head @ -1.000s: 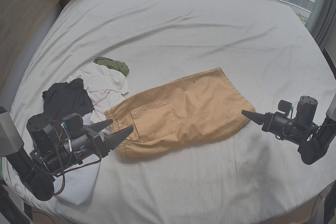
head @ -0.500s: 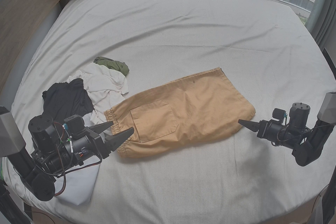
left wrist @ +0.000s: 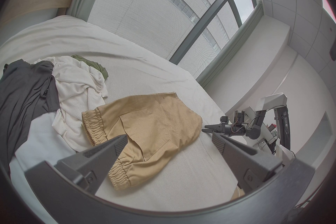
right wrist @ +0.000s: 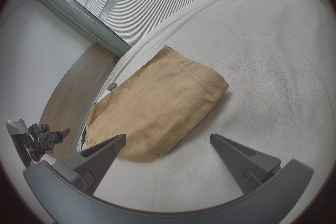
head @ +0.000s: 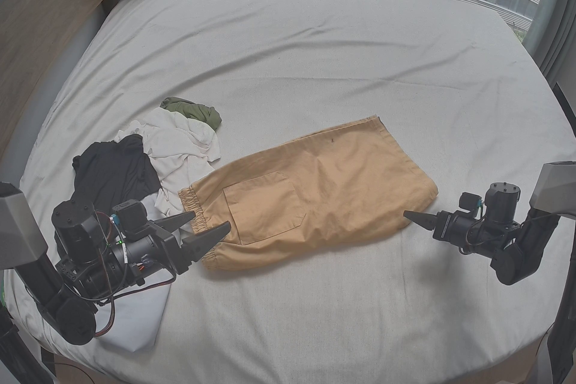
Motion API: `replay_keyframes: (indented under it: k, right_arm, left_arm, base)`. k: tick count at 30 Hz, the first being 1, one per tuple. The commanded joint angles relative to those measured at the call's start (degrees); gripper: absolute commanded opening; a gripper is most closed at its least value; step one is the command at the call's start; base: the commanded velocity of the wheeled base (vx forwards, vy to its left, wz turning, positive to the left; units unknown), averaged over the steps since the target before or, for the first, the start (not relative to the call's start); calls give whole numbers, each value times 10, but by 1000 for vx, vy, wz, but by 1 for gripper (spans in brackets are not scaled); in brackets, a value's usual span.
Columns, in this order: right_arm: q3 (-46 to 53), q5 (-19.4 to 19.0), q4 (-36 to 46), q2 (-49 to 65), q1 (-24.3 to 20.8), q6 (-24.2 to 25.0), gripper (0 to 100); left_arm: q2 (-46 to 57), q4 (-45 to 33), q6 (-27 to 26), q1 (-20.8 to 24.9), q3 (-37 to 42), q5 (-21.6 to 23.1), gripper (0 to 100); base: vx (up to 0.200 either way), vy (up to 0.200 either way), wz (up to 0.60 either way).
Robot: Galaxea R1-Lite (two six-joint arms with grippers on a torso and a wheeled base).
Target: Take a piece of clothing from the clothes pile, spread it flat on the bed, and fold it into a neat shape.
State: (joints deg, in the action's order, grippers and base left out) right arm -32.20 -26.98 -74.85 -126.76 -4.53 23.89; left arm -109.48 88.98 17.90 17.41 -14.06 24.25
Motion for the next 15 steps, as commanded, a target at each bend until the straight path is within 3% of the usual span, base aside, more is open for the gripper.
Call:
replay_keyframes:
  k: [1,7,15]
  right_arm:
    - [-22,3,0,-30,-5,19,100]
    - [-50,3,0,-31,-15,60,100]
    - [-105,6,-2,-77,-39,77,100]
  left_arm:
    - [-2,1,0,-1,0,0,100]
    - [-6,1,0,-1,3,0,100]
    - [-9,1,0,-1,4,0,100]
  base:
    - [0,0,0]
    - [0,0,0]
    - [0,0,0]
